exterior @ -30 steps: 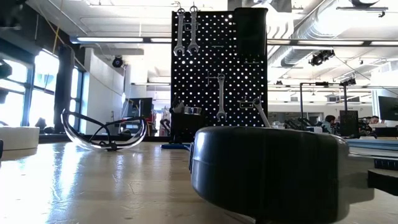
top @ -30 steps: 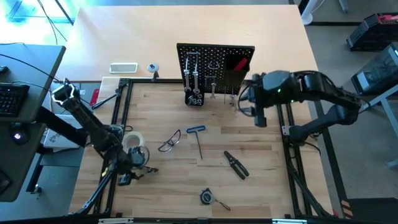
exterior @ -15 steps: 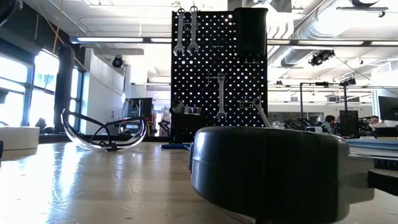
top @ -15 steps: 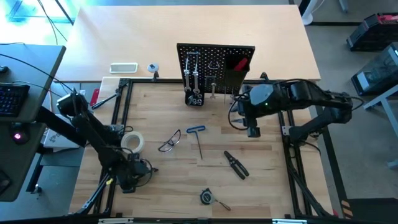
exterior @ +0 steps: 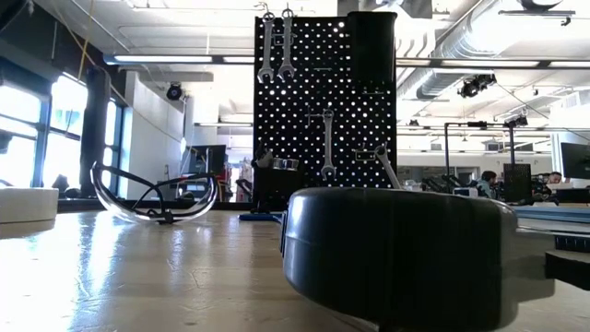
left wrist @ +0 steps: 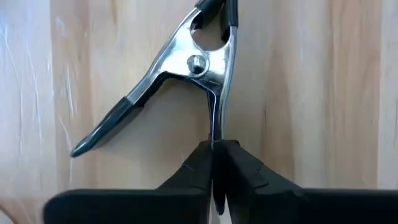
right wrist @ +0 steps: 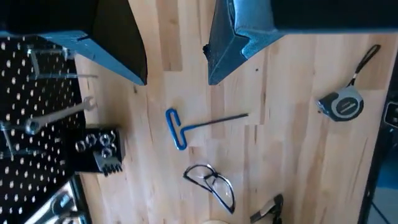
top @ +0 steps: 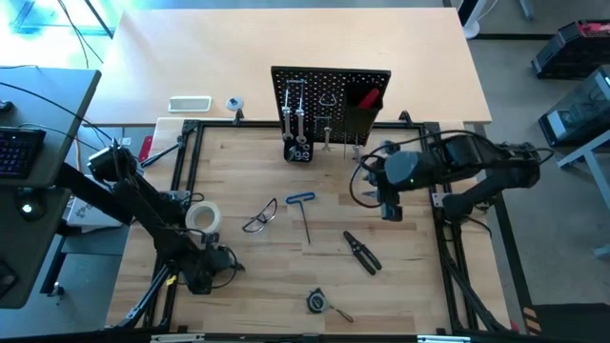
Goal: Hang tools onto peg board
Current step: Hang the spring clamp onto the peg board
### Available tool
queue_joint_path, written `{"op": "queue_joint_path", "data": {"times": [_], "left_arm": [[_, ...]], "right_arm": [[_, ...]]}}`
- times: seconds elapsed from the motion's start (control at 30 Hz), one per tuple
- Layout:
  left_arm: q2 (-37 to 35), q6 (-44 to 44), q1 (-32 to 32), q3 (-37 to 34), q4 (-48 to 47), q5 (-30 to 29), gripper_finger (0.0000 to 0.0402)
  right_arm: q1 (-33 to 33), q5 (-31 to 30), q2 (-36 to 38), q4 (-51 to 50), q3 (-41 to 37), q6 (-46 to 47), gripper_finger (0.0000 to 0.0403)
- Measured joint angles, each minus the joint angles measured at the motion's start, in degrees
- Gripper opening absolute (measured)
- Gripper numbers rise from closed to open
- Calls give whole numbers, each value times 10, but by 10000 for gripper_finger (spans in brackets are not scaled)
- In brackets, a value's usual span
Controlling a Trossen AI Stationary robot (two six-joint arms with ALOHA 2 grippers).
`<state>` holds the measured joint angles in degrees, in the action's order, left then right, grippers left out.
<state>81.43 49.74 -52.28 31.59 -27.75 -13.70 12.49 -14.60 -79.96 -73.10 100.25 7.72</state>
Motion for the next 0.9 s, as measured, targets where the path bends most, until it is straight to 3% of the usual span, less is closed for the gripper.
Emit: {"op": "queue_joint_path", "data": {"times": [0.17, 0.23, 0.33, 0.5, 0.7, 0.9], "left_arm": [[3, -57, 12, 1, 27, -43, 14], [6, -95, 27, 3, 43, -108, 8], [6, -158, 58, 1, 81, -157, 6], [6, -322, 138, -4, 228, -162, 5], [7, -497, 239, -11, 420, -122, 4], [18, -597, 344, -10, 599, -117, 4]], "right_arm": [[32, -18, 3, 21, -59, 44, 162], [40, -18, 4, 41, -97, 57, 162], [50, -17, 4, 106, -171, 64, 162], [64, -1, 4, 288, -304, 37, 162], [81, 6, 4, 524, -449, 31, 162], [114, -106, 6, 659, -568, 95, 162]]}}
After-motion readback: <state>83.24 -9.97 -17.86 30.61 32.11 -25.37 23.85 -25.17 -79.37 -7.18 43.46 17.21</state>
